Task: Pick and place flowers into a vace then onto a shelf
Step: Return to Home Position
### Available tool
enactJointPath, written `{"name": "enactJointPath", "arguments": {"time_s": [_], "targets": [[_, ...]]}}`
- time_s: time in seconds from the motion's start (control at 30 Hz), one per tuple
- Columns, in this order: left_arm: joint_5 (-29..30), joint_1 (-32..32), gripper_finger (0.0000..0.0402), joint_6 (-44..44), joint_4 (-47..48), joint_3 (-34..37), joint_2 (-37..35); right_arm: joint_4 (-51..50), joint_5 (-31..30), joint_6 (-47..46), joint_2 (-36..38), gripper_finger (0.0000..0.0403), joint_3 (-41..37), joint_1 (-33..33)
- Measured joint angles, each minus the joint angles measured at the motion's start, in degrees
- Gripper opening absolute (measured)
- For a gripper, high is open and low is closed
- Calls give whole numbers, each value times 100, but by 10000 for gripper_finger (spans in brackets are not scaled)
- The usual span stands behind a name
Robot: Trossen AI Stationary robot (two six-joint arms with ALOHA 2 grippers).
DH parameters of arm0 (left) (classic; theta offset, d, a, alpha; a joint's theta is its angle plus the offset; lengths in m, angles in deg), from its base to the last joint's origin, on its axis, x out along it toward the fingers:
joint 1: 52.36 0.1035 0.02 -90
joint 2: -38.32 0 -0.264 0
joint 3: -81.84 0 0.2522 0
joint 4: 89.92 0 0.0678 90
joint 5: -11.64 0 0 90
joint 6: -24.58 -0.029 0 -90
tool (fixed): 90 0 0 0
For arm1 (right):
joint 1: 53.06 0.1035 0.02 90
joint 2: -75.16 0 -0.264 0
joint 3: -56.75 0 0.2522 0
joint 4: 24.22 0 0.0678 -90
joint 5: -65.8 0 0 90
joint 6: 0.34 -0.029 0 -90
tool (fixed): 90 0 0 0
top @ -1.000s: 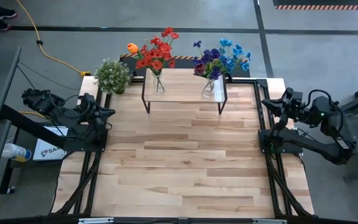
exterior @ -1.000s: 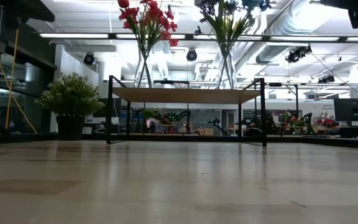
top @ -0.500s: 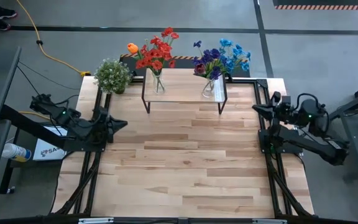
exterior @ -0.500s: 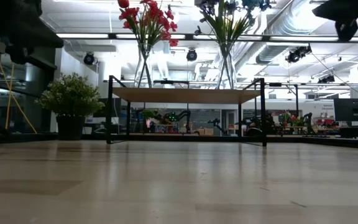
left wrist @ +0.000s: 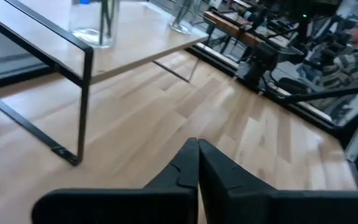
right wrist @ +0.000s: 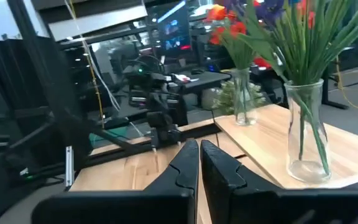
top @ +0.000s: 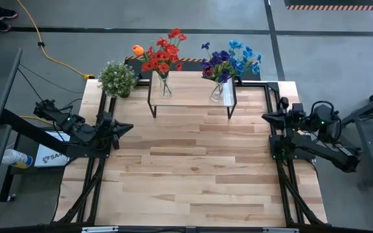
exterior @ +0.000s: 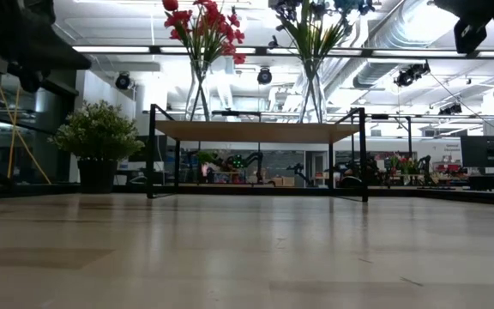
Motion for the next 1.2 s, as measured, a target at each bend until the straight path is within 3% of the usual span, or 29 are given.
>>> {"name": "enactJointPath", "arguments": {"time_s": [0.2, 0.5, 0.63, 0.9, 1.2], "targets": [[165, 0, 71, -69, -159, 196, -27, 3, 66, 29, 0, 3, -10, 0], [119, 0, 33, -575, -1291, 916, -25, 1487, 49, -118, 2, 7, -1151, 2], [123, 2, 28, -601, -1293, 966, -25, 1925, 57, -264, 4, 4, -1623, 0], [119, 0, 61, -352, -1306, 1229, -25, 3008, 101, -383, 4, 6, -2453, 2], [358, 2, 34, -420, -1279, 1348, -25, 3150, -264, -348, 4, 9, -2623, 4]]}}
